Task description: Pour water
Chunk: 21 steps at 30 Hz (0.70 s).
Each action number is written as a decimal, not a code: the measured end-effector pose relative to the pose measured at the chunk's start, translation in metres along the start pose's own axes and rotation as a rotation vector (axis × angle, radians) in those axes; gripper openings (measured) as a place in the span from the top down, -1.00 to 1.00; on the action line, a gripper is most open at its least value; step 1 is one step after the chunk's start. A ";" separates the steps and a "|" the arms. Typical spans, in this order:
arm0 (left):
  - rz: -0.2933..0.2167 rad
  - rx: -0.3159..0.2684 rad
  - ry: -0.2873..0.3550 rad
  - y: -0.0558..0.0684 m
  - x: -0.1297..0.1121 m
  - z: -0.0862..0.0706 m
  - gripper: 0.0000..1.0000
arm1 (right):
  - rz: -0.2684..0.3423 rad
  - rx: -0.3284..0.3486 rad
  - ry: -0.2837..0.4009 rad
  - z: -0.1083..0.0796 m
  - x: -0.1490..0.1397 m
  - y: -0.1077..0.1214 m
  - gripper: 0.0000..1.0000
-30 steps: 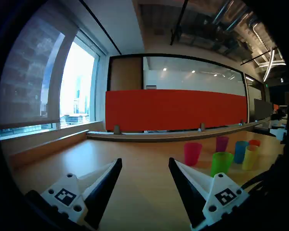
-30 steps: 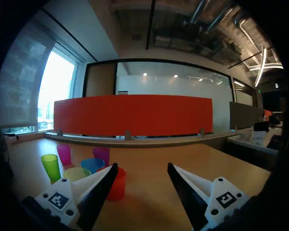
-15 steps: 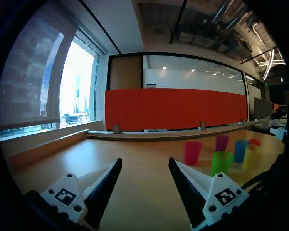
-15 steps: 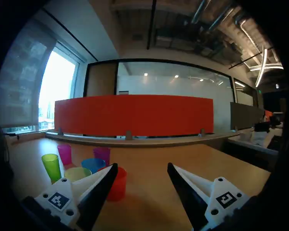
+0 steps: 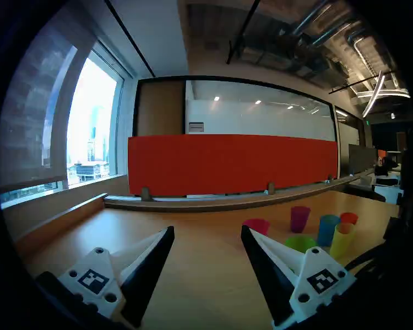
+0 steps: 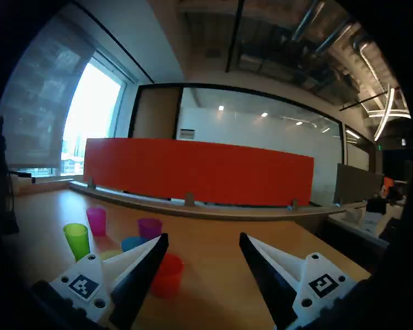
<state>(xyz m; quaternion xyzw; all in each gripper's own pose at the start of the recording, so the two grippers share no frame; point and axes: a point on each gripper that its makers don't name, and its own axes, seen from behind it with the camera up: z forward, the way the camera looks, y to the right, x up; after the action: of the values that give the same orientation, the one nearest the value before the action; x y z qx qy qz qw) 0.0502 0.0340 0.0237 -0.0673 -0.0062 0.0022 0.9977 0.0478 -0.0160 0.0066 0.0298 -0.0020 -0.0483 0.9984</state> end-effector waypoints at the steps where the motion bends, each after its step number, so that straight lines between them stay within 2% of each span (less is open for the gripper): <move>1: -0.001 -0.004 0.000 0.001 0.003 0.002 -0.79 | 0.003 0.001 0.002 0.001 0.004 0.000 -1.00; 6: 0.011 -0.024 0.001 0.005 0.017 0.011 -0.79 | 0.027 0.000 0.007 0.005 0.019 0.005 -1.00; 12: 0.029 -0.051 -0.011 0.009 0.022 0.017 -0.79 | 0.049 0.009 -0.004 0.010 0.021 0.009 -1.00; 17: 0.042 -0.089 -0.028 0.013 0.024 0.023 -0.79 | 0.025 0.044 -0.013 0.013 0.023 0.003 -1.00; 21: 0.043 -0.133 -0.058 0.018 0.021 0.028 -0.79 | -0.012 0.105 -0.030 0.015 0.024 -0.009 -1.00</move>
<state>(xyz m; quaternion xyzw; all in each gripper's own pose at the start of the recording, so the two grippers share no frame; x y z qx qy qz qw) 0.0712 0.0556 0.0493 -0.1336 -0.0338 0.0253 0.9901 0.0710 -0.0277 0.0215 0.0812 -0.0193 -0.0546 0.9950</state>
